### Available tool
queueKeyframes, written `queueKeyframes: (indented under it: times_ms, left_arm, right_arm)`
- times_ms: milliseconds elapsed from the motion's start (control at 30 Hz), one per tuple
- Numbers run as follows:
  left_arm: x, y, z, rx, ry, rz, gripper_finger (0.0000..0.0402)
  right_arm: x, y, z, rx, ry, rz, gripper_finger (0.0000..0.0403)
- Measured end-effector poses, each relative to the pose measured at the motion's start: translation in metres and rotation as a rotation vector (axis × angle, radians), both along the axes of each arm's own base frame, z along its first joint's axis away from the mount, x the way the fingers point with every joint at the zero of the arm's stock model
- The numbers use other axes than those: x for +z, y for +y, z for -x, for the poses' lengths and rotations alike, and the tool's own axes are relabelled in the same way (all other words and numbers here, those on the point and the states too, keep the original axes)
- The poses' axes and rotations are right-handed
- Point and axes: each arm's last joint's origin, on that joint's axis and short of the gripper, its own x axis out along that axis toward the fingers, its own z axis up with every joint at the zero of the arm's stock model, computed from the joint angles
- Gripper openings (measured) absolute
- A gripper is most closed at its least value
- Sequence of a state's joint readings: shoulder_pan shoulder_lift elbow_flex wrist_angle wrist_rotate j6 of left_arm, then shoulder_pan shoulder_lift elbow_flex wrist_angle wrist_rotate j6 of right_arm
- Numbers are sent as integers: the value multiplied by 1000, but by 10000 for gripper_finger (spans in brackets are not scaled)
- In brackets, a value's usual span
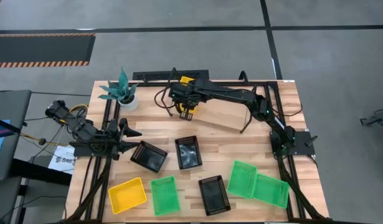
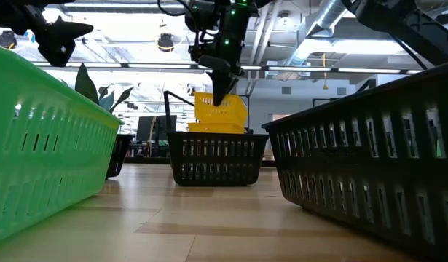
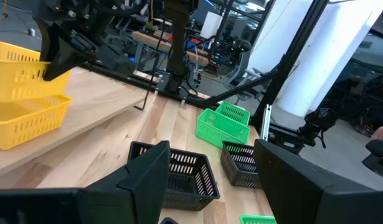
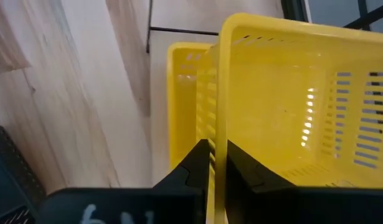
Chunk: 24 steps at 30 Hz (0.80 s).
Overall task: Stack baskets on shelf by color
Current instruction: Stack the top yellow bin on top of the yellow bin on the shelf, then put the left black bin into the shelf
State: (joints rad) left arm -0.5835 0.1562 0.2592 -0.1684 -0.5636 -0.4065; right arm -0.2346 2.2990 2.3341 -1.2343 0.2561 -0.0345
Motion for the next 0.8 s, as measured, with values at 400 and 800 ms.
queueKeyframes:
  times_ms: [400, 800]
  left_arm:
    - [0, 0, 0, 0, 0, -1, 221]
    - [0, 0, 0, 0, -1, 0, 221]
  right_arm:
    - [0, -2, 1, -3, 0, 1, 136]
    - [40, 20, 6, 7, -147, 18, 203]
